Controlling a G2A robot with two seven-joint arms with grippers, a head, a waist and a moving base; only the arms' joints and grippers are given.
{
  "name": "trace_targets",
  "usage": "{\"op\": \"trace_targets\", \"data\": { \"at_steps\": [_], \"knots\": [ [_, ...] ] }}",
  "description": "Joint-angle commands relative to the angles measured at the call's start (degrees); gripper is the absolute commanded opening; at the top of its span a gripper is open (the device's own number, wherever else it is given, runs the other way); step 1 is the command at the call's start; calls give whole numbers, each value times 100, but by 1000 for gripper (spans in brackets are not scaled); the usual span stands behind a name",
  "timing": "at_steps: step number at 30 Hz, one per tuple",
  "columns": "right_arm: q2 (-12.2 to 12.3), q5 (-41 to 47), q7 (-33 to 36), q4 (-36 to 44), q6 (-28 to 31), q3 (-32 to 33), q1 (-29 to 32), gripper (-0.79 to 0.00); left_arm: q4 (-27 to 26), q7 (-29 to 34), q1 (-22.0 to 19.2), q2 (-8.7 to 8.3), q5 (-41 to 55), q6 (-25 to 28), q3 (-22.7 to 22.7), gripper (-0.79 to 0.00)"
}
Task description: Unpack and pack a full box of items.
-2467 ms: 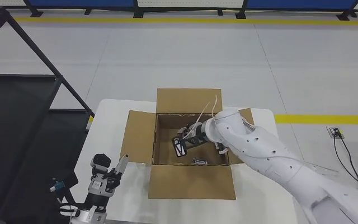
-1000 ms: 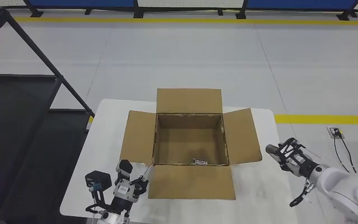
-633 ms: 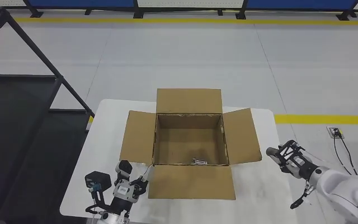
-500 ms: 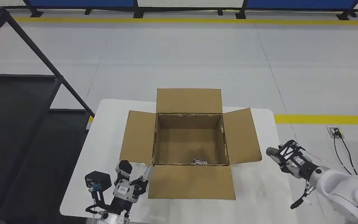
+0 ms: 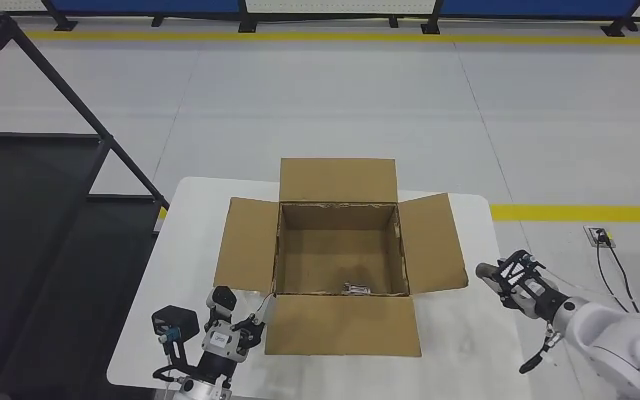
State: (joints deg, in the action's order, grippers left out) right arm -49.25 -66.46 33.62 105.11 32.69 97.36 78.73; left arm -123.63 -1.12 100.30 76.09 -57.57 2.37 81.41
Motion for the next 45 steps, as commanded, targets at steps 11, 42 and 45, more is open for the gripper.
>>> {"op": "trace_targets", "data": {
  "at_steps": [11, 42, 45],
  "knots": [
    [0, 0, 1, 0, 0, 0, 0, -785, 0, 0, 0, 0, 0, 0, 0, 0],
    [-323, -140, 1623, -2142, -898, -1971, -2368, -785, 0, 0, 0, 0, 0, 0, 0, 0],
    [-286, -18, 1844, -2189, -800, -1792, -2306, -785, 0, 0, 0, 0, 0, 0, 0, 0]
  ]
}}
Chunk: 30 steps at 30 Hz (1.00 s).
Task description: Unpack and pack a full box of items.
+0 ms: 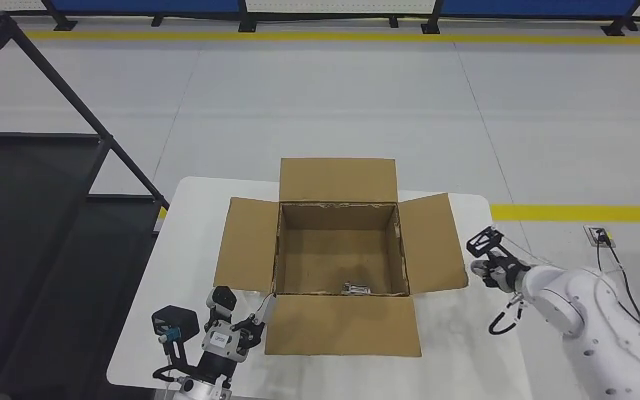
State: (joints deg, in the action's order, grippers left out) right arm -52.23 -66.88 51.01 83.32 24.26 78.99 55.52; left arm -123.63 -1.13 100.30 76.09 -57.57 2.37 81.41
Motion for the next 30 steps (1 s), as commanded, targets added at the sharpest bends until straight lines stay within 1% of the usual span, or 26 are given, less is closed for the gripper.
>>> {"op": "trace_targets", "data": {
  "at_steps": [1, 5, 8, 14, 20, 26, 27, 28, 30],
  "knots": [
    [21, 65, 197, -25, 108, 76, 28, -785, 0, 0, 0, 0, 0, 0, 0, 0],
    [51, 98, 552, -88, 403, 81, 33, -785, 0, 0, 0, 0, 0, 0, 0, 0],
    [47, 108, 617, -167, 496, -3, -9, -785, 0, 0, 0, 0, 0, 0, 0, 0],
    [-17, 43, 584, -340, 438, -371, -184, -785, 0, 0, 0, 0, 0, 0, 0, 0],
    [-103, -154, 614, -599, 150, -739, -457, -785, 0, 0, 0, 0, 0, 0, 0, 0],
    [-146, -106, 490, -862, 213, -864, -665, -785, 0, 0, 0, 0, 0, 0, 0, 0],
    [-150, -92, 483, -893, 217, -874, -683, -699, 0, 0, 0, 0, 0, 0, 0, 0],
    [-154, -70, 475, -915, 238, -885, -699, -496, 0, 0, 0, 0, 0, 0, 0, 0],
    [-161, -56, 475, -971, 266, -906, -734, -462, 0, 0, 0, 0, 0, 0, 0, 0]
  ]
}}
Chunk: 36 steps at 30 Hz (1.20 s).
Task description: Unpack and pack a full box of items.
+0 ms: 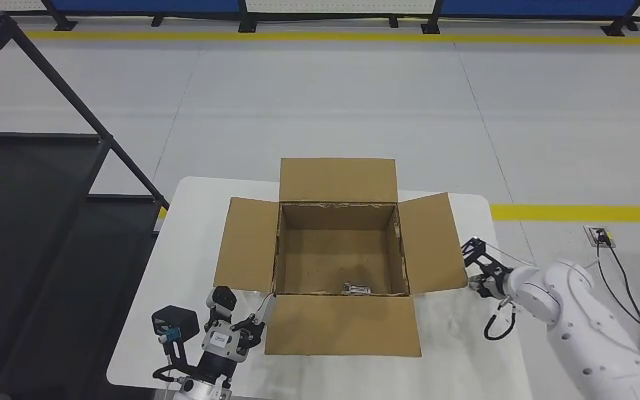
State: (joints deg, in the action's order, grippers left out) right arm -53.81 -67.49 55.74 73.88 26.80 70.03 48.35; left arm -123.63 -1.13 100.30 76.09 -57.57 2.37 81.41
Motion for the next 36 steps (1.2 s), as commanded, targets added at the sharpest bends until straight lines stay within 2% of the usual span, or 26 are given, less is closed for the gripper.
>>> {"op": "trace_targets", "data": {
  "at_steps": [1, 2, 3, 5, 7, 12, 14, 18, 23, 27, 30, 32, 34, 36],
  "knots": [
    [-7, 27, 1, -54, 19, -19, -33, -434, 0, 0, 0, 0, 0, 0, 0, 0],
    [-12, 80, -15, -74, 57, -28, -44, -391, 0, 0, 0, 0, 0, 0, 0, 0],
    [-14, 127, -32, -102, 105, -28, -57, -240, 0, 0, 0, 0, 0, 0, 0, 0],
    [-13, 184, -75, -151, 209, -24, -79, -139, 0, 0, 0, 0, 0, 0, 0, 0],
    [-11, 200, -104, -174, 248, -19, -93, 0, 0, 0, 0, 0, 0, 0, 0, 0],
    [43, 213, -296, -61, 94, 252, -23, 0, 0, 0, 0, 0, 0, 0, 0, 0],
    [116, 179, -360, 113, -57, 585, 133, 0, 0, 0, 0, 0, 0, 0, 0, 0],
    [304, 515, -592, 740, 31, 1619, 696, 0, 0, 0, 0, 0, 0, 0, 0, 0],
    [447, 1062, -1112, 2646, 196, 3062, 1994, 0, 0, 0, 0, 0, 0, 0, 0, 0],
    [432, 1373, -1395, 4418, 167, 3778, 3082, 0, 0, 0, 0, 0, 0, 0, 0, 0],
    [391, 1530, -1414, 5413, -168, 3834, 3549, 0, 0, 0, 0, 0, 0, 0, 0, 0],
    [379, 1412, -1267, 5909, -445, 3602, 3637, 0, 0, -18, -3, 0, 19, -5, 12, 0],
    [382, 1224, -1070, 6077, -634, 3185, 3462, 0, 5, -149, 56, -1, 157, 21, 112, 0],
    [379, 998, -866, 6077, -866, 2604, 3033, 0, 24, -346, 165, -1, 369, 46, 275, 0]
  ]
}}
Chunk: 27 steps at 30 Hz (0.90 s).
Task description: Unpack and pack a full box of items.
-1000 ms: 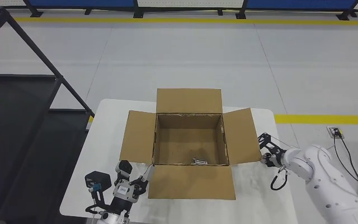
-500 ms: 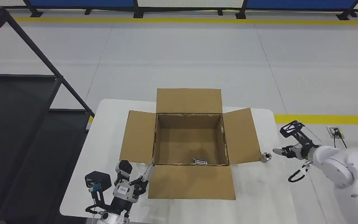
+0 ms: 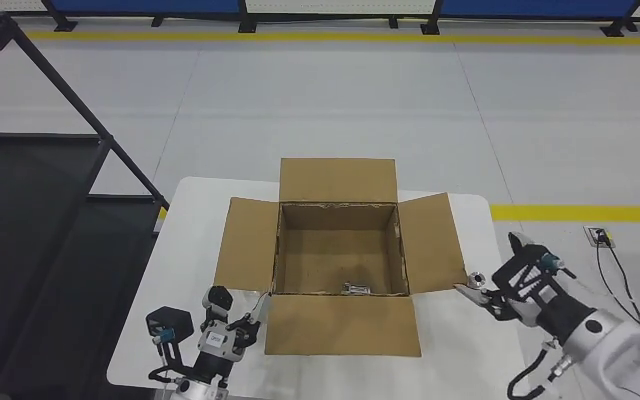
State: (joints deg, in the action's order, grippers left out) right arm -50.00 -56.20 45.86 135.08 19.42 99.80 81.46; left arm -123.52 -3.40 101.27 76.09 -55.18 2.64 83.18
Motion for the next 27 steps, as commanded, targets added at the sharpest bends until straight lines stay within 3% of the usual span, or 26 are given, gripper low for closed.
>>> {"op": "trace_targets", "data": {
  "at_steps": [1, 5, 11, 24, 27],
  "knots": [
    [-10, -211, 266, -44, -249, -712, -535, 0, 29, -204, 124, -3, 238, 45, 194, 0],
    [-111, -430, 970, -276, -964, -2014, -1782, 0, 142, -521, 348, -10, 720, 212, 626, 0],
    [-498, -164, 1992, -1489, -2181, -3857, -4015, 0, 343, -699, 586, -22, 1538, 557, 1215, 0],
    [-498, -164, 1992, -1489, -2181, -3857, -4015, 0, 349, -686, 588, -23, 1563, 574, 1238, 0],
    [-540, 177, 1819, -1649, -1924, -3963, -4072, 0, 349, -686, 588, -23, 1563, 574, 1238, 0]
  ]
}}
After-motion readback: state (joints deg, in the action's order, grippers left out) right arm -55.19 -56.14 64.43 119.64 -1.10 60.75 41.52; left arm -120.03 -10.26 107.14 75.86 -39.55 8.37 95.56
